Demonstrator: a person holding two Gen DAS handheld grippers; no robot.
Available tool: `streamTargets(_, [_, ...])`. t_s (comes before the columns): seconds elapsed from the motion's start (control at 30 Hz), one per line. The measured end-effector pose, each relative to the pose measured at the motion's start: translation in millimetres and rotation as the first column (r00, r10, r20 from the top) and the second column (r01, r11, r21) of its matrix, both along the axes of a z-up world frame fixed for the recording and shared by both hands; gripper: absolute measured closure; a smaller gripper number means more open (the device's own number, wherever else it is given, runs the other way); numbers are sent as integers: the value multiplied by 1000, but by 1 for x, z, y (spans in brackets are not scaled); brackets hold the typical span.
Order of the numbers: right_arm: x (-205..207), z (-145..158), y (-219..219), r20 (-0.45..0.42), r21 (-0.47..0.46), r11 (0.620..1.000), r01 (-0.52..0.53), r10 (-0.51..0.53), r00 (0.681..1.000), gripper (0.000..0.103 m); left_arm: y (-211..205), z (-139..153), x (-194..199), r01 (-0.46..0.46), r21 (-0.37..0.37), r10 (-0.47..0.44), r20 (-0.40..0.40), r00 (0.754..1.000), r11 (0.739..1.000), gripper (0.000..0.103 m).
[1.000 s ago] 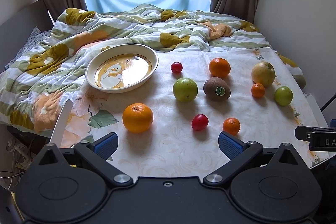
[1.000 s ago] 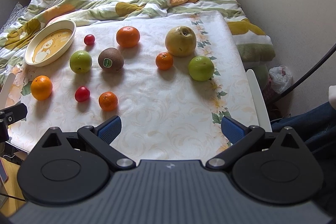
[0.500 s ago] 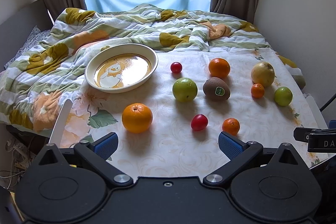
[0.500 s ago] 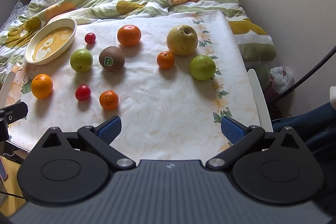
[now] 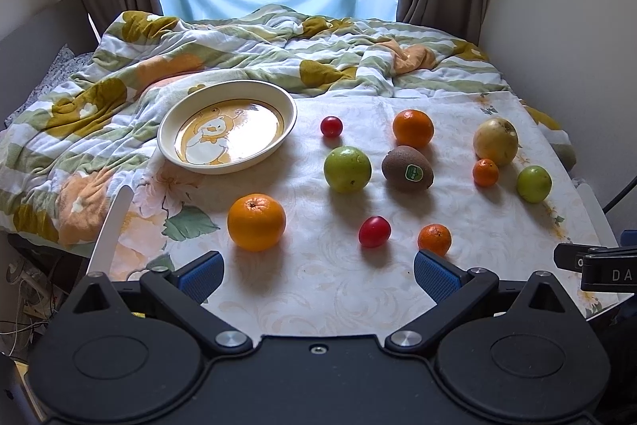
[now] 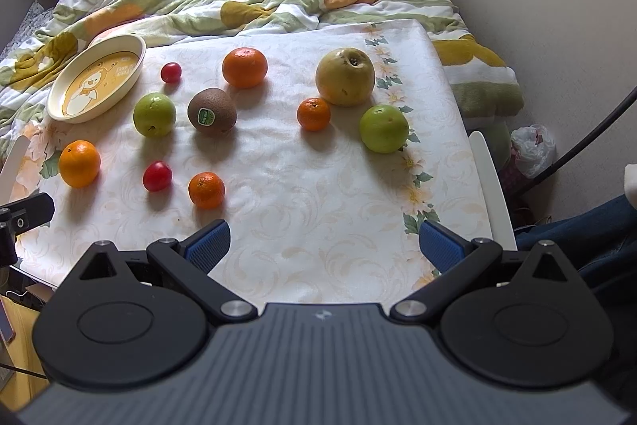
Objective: Organize fruits
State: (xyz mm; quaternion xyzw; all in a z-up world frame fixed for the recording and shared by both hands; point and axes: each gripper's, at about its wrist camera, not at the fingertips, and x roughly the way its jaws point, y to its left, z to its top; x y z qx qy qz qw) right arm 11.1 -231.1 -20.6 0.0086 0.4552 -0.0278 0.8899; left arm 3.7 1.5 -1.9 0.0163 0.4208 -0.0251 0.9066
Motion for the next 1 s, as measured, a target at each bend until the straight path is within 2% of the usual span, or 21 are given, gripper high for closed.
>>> streamTargets(0.87, [-3,0,1,4,5,1000,-2,2,1000,0,0,8,-12,-15,3,15,12,1000,1000,0])
streamTargets(1.0, [-8,13,0,11,25,999,-27,27,1000,0,5,14,-13,-39,6,39,24,999,999,0])
